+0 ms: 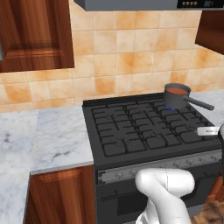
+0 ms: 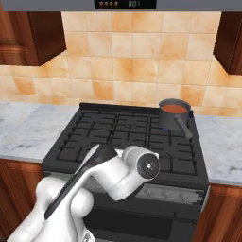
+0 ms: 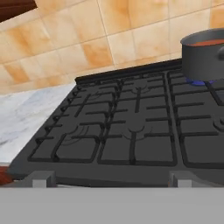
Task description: Wait until the marinara sauce is simmered to a deep red color and then turn off the stove.
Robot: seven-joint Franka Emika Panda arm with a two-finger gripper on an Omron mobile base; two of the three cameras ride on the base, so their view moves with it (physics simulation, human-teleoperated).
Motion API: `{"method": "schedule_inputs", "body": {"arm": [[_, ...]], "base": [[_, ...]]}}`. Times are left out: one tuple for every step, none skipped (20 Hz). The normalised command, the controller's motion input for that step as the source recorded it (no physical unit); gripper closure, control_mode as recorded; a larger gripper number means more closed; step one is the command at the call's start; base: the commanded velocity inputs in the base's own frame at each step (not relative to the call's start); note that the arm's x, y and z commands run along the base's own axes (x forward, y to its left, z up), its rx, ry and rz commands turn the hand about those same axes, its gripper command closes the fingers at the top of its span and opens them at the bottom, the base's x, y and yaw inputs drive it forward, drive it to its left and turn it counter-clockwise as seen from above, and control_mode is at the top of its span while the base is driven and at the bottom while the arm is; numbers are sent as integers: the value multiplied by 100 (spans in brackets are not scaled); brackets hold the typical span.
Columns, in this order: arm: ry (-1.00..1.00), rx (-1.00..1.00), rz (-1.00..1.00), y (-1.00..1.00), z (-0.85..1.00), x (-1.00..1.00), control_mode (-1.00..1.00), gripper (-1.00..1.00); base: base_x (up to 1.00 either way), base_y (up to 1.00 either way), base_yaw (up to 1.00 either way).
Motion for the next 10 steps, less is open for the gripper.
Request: {"method": "schedule_inputs", "body": {"arm": [[-15, 2, 0, -35, -52, -4, -100, -100], [-12, 3, 0, -32, -51, 0, -100, -100], [-11, 4, -1, -36, -51, -1, -100, -100], [-8, 4, -4, -46, -52, -5, -100, -100], [-4, 4, -4, -44, -44, -5, -100, -100], [-1, 5, -4, -41, -36, -5, -100, -100], [0, 2, -6, -29, -35, 0, -100, -100], [0, 2, -6, -30, -36, -1, -100, -100], [0, 3, -6, -38, -38, -7, -100, -100], [0, 1, -5, -36, -44, -8, -100, -100]], "base": [[0, 0, 0], [0, 0, 0], [0, 0, 0], [0, 0, 0], [0, 0, 0], [0, 0, 0], [0, 0, 0], [0, 0, 0], [0, 0, 0], [0, 0, 0]]}}
